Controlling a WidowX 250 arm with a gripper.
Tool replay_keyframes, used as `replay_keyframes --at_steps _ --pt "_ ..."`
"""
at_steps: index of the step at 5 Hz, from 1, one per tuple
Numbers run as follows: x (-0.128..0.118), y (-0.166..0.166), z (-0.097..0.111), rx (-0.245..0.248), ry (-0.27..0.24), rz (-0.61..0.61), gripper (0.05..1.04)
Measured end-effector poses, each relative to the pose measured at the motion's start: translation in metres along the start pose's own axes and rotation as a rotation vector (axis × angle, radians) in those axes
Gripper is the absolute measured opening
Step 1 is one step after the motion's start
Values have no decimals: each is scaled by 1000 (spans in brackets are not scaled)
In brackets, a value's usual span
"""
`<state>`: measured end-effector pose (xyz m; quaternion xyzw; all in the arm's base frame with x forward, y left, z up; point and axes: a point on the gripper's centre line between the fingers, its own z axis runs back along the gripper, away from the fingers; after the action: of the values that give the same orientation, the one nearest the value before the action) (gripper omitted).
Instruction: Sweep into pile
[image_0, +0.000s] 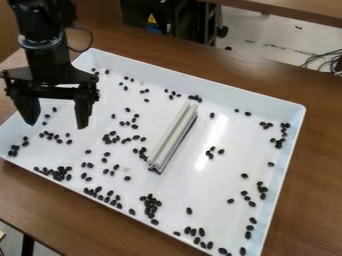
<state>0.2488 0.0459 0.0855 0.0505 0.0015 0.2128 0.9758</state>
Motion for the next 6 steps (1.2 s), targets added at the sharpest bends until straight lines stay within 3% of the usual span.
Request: replay_keyframes --at_steps 1,2,4,5,6 --pt "-3 0 -5 4 23 -2 1000" --pt "-12 -37 -4 -71 16 -117 1000" --pt "-11 -110 10 -96 -31 -295 1000" --pt "-2 -129 -8 -104 1 -304 1000" --pt "8 -130 -29 -66 22 -306 1000"
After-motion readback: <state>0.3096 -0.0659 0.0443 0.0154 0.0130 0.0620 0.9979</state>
